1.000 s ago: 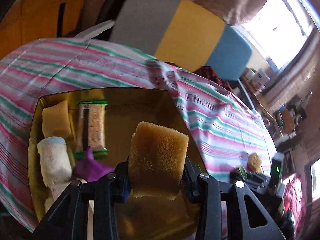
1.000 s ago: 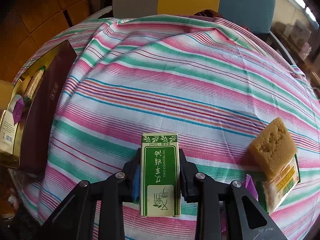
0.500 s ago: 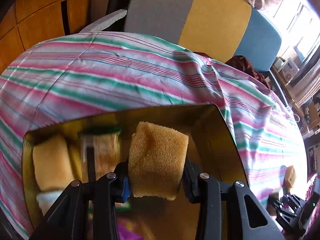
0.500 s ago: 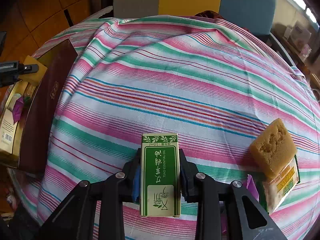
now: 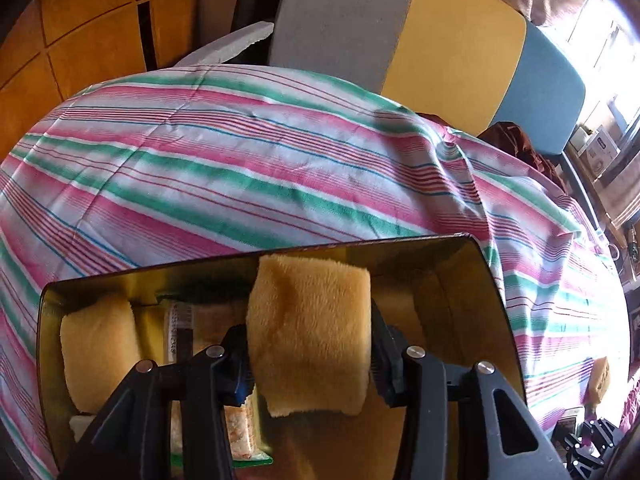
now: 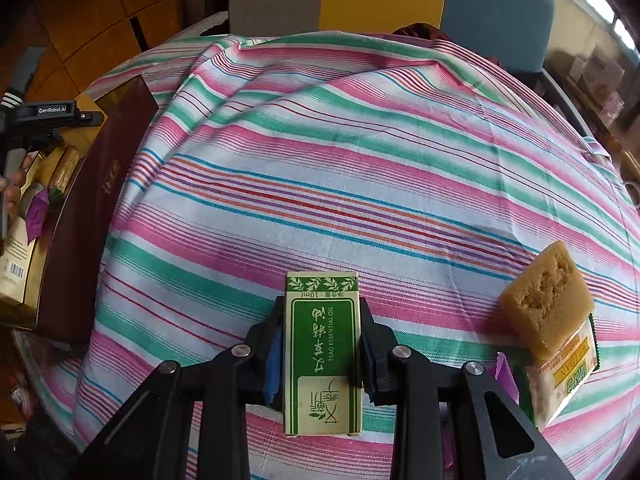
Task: Organize objects
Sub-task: 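Lower the yellow sponge into the gold box and open the left gripper, then carry the green-white box into the gold box and open the right gripper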
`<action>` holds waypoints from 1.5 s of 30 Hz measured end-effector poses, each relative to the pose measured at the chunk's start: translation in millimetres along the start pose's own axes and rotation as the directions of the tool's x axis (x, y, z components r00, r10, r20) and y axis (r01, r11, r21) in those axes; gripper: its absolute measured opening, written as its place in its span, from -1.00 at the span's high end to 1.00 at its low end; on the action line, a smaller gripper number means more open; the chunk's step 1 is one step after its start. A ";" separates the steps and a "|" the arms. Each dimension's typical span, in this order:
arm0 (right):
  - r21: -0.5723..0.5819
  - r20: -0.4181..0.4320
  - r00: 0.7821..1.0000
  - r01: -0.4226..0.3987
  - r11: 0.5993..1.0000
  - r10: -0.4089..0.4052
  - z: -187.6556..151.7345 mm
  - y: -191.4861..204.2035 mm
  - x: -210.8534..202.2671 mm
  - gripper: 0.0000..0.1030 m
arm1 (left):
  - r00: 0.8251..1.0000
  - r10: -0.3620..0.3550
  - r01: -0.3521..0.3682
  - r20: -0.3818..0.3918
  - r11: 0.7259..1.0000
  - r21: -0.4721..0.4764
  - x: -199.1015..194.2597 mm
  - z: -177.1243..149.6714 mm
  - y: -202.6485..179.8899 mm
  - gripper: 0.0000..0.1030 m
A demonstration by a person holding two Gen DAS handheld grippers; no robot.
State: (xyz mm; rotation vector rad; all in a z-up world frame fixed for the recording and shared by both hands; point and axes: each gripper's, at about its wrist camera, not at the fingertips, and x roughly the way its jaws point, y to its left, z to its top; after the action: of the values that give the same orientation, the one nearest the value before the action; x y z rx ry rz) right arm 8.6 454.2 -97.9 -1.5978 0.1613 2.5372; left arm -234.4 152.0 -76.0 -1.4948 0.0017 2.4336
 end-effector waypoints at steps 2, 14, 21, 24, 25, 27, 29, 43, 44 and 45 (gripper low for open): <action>-0.001 0.000 1.000 0.000 1.000 0.000 0.1 -0.2 0.0 0.37 | 1.000 0.019 -0.019 0.002 1.000 0.004 -1.3 -0.5 0.7 0.06; -0.007 0.003 1.000 0.003 1.000 -0.003 0.3 0.2 0.0 0.37 | 0.991 0.061 -0.069 0.116 0.995 0.070 -48.9 -14.2 3.7 -0.24; -0.012 0.012 1.000 0.009 1.000 -0.009 0.4 1.4 0.3 0.37 | 0.968 0.052 -0.086 0.246 0.988 0.130 -108.1 -50.8 -5.3 -0.26; -0.011 0.017 1.000 0.013 1.000 -0.012 -0.5 2.2 0.4 0.38 | 0.960 0.030 -0.073 0.278 0.987 0.144 -127.7 -67.9 -8.0 -0.26; -0.011 0.019 1.000 0.014 1.000 -0.014 -0.6 2.3 0.5 0.37 | 0.958 0.023 -0.069 0.286 0.986 0.151 -132.8 -73.4 -8.5 -0.26; -0.010 0.022 1.000 0.018 1.000 -0.018 -0.9 2.9 0.5 0.37 | 0.954 0.018 -0.068 0.300 0.985 0.157 -140.9 -83.8 -9.4 -0.26; -0.006 0.025 0.999 0.023 1.000 -0.022 -1.2 3.6 0.6 0.37 | 0.954 0.001 -0.052 0.299 0.985 0.162 -146.5 -93.0 -9.1 -0.26; 0.078 0.075 0.994 -0.083 0.994 0.077 25.5 44.0 -30.0 0.39 | 0.958 -0.052 0.021 0.280 0.993 0.113 -159.1 -128.5 24.3 -0.26; 0.064 0.087 0.992 -0.101 0.993 0.095 30.5 55.8 -35.8 0.40 | 0.958 -0.052 0.023 0.283 0.994 0.104 -161.0 -130.6 29.3 -0.26; 0.047 0.099 0.988 -0.126 0.991 0.121 36.4 68.7 -41.2 0.40 | 0.957 -0.049 0.024 0.286 0.996 0.091 -162.8 -131.4 35.5 -0.26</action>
State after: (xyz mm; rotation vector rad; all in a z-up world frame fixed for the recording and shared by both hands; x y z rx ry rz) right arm -18.1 390.0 -43.9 -1.4868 0.3237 2.6719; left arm -59.3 59.5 0.2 -1.0838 0.0194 2.5622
